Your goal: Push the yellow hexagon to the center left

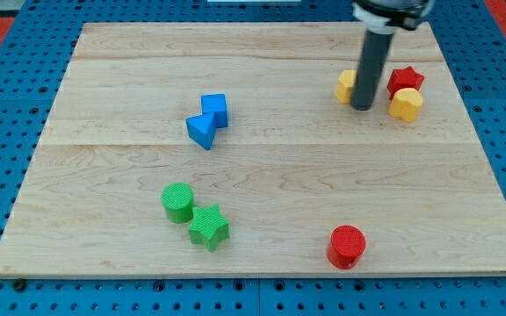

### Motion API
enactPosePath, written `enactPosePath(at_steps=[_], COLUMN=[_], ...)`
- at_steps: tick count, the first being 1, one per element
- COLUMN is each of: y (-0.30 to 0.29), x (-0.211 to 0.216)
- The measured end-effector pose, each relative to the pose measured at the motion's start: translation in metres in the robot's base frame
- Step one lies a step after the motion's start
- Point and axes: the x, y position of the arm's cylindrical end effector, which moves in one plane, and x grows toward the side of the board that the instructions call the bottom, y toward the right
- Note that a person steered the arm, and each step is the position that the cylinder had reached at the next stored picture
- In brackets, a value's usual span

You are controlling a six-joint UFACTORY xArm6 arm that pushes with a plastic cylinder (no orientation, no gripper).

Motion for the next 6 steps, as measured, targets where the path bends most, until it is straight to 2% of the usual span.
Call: enactPosePath(at_steps=[1,2,3,5,6], y=[-0.004,-0.066,-0.076,-0.030,-0.083], x=[-0.010,-0.035,-0.075,-0.127,-0.130])
